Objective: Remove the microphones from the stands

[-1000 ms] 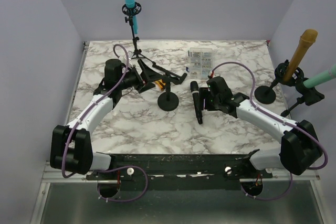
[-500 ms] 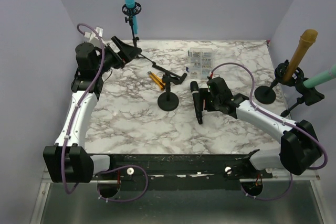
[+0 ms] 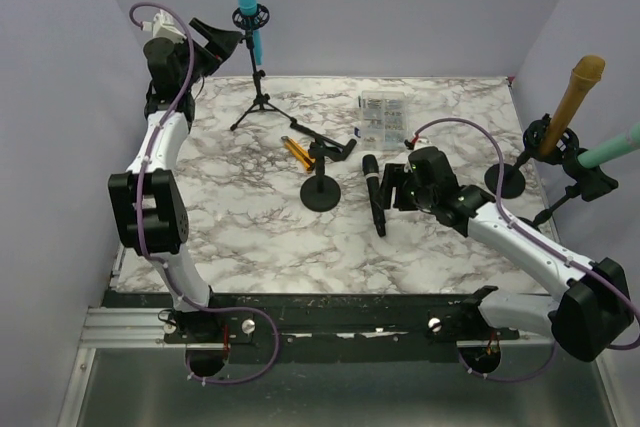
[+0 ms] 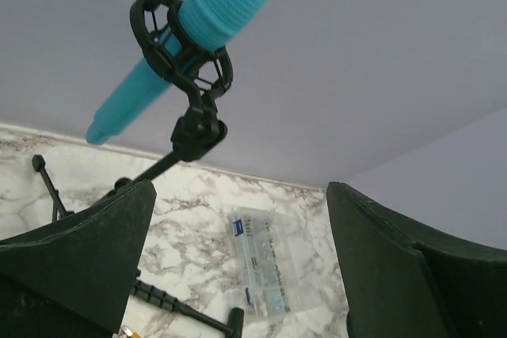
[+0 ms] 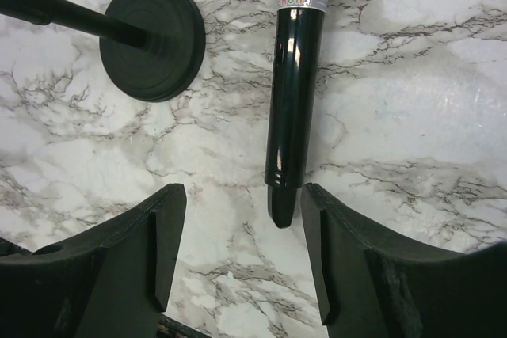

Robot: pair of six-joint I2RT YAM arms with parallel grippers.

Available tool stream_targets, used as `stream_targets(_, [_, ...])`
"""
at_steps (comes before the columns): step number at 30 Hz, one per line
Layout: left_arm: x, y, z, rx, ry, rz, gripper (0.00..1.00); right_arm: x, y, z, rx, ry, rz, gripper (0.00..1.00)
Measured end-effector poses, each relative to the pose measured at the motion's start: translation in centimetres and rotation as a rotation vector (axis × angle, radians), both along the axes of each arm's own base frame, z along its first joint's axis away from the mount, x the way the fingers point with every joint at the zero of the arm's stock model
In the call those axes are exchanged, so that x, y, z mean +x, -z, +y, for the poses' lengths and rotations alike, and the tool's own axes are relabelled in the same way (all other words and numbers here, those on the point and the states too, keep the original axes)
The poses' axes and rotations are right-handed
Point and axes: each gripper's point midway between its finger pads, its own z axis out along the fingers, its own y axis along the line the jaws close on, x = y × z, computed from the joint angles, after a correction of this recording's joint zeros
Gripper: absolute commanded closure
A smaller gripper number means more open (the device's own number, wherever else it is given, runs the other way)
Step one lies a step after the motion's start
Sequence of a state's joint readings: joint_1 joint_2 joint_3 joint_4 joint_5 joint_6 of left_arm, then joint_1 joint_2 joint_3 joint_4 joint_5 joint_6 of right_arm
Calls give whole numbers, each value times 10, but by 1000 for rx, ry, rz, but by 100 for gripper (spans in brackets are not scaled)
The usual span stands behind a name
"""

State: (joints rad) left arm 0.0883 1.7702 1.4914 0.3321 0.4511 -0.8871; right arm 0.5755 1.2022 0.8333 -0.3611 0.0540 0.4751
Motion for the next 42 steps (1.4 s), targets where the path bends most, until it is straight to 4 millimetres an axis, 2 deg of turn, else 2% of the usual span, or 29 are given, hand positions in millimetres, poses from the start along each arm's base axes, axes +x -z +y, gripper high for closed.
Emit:
stream_targets(3, [25, -7, 12, -46, -16, -20, 15, -5, -3, -3, 11, 5, -9, 34])
stream_targets(7, [52, -13, 16, -106, 6, -40, 20, -10, -4, -7, 11, 8, -11, 34])
stream_targets(13, [78, 12, 11, -170, 71, -8, 18, -13, -2, -9, 2, 9, 1, 34])
stream_targets(19, [90, 28, 7, -241, 104, 29, 23, -14, 0, -11, -6, 12, 7, 34])
stream_targets(28, [105, 33, -3, -365, 148, 59, 27, -14, 0, -11, -1, 17, 10, 34])
stream_targets(34, [112, 33, -17, -426, 190, 78, 37, -15, 0, -11, 1, 19, 13, 34])
stream_targets(42, [115, 38, -24, -493, 205, 120, 51, -15, 1, -11, 0, 22, 18, 34])
